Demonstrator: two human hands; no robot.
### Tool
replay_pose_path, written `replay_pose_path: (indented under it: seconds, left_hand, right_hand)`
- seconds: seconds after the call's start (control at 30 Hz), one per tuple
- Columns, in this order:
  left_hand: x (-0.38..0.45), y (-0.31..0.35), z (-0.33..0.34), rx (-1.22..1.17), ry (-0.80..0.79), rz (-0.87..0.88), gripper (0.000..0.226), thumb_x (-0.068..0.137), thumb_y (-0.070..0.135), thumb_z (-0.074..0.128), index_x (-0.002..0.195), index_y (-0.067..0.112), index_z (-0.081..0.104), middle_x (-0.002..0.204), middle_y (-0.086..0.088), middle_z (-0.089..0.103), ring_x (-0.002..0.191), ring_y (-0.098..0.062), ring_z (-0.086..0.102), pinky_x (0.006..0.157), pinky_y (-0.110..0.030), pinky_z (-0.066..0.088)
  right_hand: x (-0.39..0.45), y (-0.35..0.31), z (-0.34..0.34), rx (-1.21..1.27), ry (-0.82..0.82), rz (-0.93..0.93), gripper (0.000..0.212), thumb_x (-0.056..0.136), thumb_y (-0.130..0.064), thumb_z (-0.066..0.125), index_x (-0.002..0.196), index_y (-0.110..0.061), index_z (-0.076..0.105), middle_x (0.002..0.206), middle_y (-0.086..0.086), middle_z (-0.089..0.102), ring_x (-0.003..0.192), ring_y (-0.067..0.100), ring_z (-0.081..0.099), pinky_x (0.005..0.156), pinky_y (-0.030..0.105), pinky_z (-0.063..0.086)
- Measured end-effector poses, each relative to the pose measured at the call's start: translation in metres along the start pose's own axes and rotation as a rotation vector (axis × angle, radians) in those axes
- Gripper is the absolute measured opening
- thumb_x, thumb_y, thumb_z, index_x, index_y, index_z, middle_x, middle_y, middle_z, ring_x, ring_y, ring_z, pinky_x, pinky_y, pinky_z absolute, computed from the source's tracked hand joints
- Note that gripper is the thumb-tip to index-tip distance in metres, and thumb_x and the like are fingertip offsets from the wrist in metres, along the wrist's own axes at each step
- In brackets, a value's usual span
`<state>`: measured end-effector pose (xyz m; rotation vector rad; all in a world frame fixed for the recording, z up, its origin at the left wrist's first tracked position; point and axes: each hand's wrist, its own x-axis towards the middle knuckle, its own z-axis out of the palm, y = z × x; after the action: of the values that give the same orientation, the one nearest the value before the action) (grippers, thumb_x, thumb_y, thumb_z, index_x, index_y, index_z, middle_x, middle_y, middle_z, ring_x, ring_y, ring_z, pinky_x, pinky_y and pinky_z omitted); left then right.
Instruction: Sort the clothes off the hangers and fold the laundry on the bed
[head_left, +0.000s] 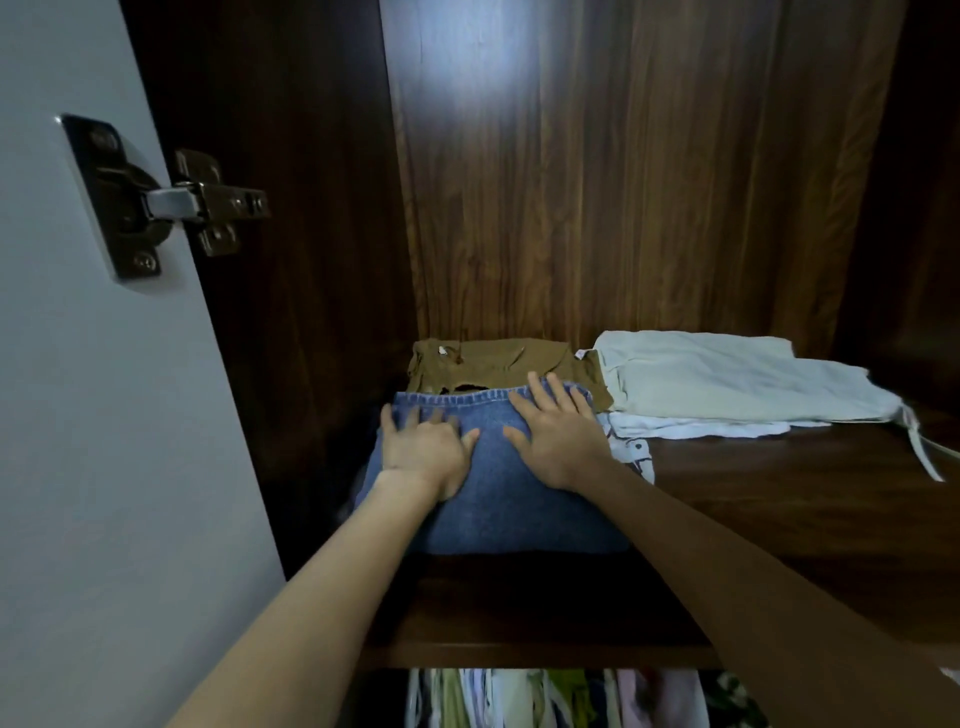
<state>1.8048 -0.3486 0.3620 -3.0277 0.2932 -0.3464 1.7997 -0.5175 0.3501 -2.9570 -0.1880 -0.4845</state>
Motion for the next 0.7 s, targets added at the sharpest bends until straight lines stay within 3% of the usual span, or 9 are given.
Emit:
replay_pose_path:
  seconds: [0.1,0.23,0.33,0.43,0.5,0.7]
  left_hand:
    - [0.002,-0.021,0.007,-0.288,-0.259,-0.091,0.077,0.092,0.072,0.011,0.155,0.029,0.005,0.162,0.003,-0.002,0.149,-0.027,-0.005,0.119,-0.046,-0.002]
    - [0.011,-0.017,-0.003,-0.340,-0.398,-0.151,0.075,0.093,0.070,0.015,0.155,0.029,0.006,0.162,0.003,-0.004,0.148,-0.034,-0.006,0.118,-0.045,0.001]
    - [0.016,-0.001,-0.004,-0.179,-0.361,-0.191,0.083,0.091,0.072,0.008,0.155,0.019,0.012,0.162,-0.009,0.004,0.148,-0.033,-0.001,0.119,-0.045,0.003]
    - [0.013,0.007,0.015,-0.248,-0.290,-0.168,0.089,0.086,0.078,0.006,0.155,0.022,-0.003,0.161,-0.010,-0.009,0.148,-0.030,-0.009,0.120,-0.046,0.000]
    - [0.013,0.005,0.022,-0.279,-0.294,-0.158,0.088,0.085,0.080,0.008,0.154,0.027,-0.006,0.161,-0.008,-0.013,0.148,-0.029,-0.010,0.120,-0.045,-0.001]
    - [0.003,0.009,0.019,-0.296,-0.262,-0.210,0.087,0.085,0.080,0.010,0.154,0.028,-0.002,0.162,-0.008,-0.007,0.149,-0.028,-0.004,0.120,-0.044,0.002]
  right_hand:
    - [0.011,0.008,0.006,-0.056,-0.199,0.024,0.062,0.099,-0.057,0.015,0.154,-0.029,0.005,0.161,0.009,-0.006,0.148,0.026,-0.008,0.118,0.043,-0.005]
    - [0.014,0.006,0.004,-0.039,-0.271,0.070,0.066,0.097,-0.062,0.016,0.154,-0.030,0.006,0.161,0.011,-0.004,0.148,0.029,-0.006,0.118,0.045,-0.001]
    - [0.004,0.013,-0.001,0.077,-0.223,0.026,0.064,0.098,-0.059,0.025,0.153,-0.027,0.018,0.161,0.008,0.005,0.148,0.026,0.001,0.118,0.039,0.003]
    - [-0.009,0.028,0.001,0.302,-0.074,0.000,0.053,0.101,-0.044,0.035,0.149,-0.023,0.031,0.161,0.004,0.010,0.148,0.019,0.004,0.118,0.033,0.005]
    - [-0.015,0.033,0.006,0.296,-0.025,0.034,0.054,0.101,-0.041,0.036,0.151,-0.019,0.027,0.161,0.006,0.004,0.148,0.020,0.001,0.119,0.034,0.005]
    - [-0.010,0.038,-0.001,0.249,-0.227,0.029,0.062,0.101,-0.044,0.032,0.154,-0.018,0.013,0.161,0.005,-0.004,0.148,0.020,-0.006,0.117,0.033,0.002]
